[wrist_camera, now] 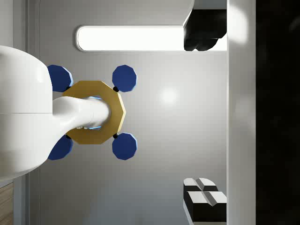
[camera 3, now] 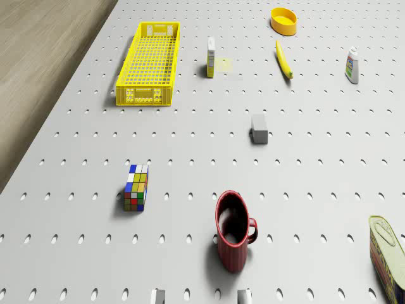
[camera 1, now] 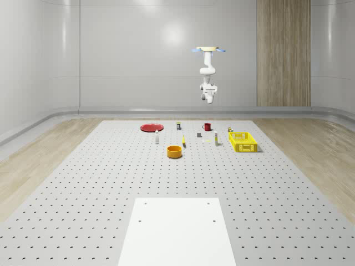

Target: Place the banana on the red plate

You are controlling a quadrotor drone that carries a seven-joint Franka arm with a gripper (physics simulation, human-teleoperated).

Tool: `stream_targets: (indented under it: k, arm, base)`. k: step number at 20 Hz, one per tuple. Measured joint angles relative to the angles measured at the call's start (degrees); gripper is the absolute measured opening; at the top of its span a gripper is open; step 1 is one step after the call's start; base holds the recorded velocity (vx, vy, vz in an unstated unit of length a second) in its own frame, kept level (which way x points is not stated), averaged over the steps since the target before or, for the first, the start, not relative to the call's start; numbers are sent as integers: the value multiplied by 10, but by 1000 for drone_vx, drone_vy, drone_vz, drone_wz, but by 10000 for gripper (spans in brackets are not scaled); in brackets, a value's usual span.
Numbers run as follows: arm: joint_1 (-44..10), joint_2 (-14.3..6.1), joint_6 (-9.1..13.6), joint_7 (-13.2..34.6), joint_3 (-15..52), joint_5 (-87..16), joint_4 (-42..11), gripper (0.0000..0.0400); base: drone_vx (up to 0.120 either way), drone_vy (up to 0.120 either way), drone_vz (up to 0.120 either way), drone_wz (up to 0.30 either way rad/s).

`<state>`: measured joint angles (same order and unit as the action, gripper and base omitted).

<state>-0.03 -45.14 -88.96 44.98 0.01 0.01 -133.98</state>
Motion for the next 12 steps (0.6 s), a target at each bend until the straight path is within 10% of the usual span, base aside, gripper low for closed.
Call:
stream_targets:
  k: [12]
  arm:
    - [-3,37,93,-1,1,1,135,400]
  base:
    - [0,0,0,0]
